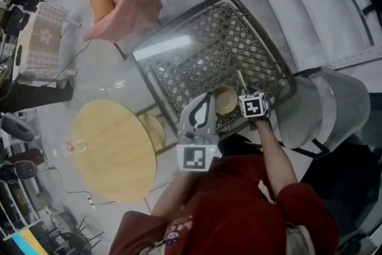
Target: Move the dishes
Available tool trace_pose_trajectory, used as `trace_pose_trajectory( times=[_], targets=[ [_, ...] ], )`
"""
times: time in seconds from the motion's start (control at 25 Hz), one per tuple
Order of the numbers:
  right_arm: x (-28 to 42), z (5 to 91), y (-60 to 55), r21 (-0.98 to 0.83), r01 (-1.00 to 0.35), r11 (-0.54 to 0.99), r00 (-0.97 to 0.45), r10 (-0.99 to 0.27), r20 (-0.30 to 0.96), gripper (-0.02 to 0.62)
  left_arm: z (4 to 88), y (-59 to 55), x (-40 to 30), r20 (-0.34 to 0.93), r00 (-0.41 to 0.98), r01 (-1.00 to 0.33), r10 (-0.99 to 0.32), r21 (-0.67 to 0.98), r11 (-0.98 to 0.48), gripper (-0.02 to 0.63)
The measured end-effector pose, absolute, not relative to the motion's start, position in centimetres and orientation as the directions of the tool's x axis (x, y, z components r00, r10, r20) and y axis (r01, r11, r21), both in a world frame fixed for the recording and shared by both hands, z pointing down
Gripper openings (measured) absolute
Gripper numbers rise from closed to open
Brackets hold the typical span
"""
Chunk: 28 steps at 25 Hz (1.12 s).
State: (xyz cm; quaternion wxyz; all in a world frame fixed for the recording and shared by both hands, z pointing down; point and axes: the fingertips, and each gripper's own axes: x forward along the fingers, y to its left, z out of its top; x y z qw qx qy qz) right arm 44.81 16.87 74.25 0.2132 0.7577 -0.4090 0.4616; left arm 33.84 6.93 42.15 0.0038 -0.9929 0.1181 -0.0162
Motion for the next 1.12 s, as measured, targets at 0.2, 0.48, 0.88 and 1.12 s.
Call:
trace_pose_trajectory(
  times=[0.2,0.48,0.88,1.12],
  targets=[
    [45.1,73.3,16.1,-0.061,-0.819,-0.571,0.258,-0.461,0.849,0.089,42.1,7.1,33.7,0.037,0.972,-0.232,-0.233,-0.014,-0.973,0.006],
    [45.6,70.7,15.8,-0.054,-0.810,-0.584,0.306,-0.499,0.811,0.089,41.5,6.9,33.2,0.020,0.971,-0.237,-0.237,-0.015,-0.971,0.006],
    [46.2,62.5,14.1,-0.059,-0.814,-0.577,0.431,-0.669,0.606,0.089,40.6,6.7,31.9,0.002,0.969,-0.245,-0.245,-0.017,-0.969,0.006],
    [44.7,55.5,12.5,-0.023,-0.833,-0.554,0.503,-0.773,0.387,0.089,39.8,6.2,31.0,-0.021,0.968,-0.249,-0.248,-0.015,-0.968,0.006]
  ],
)
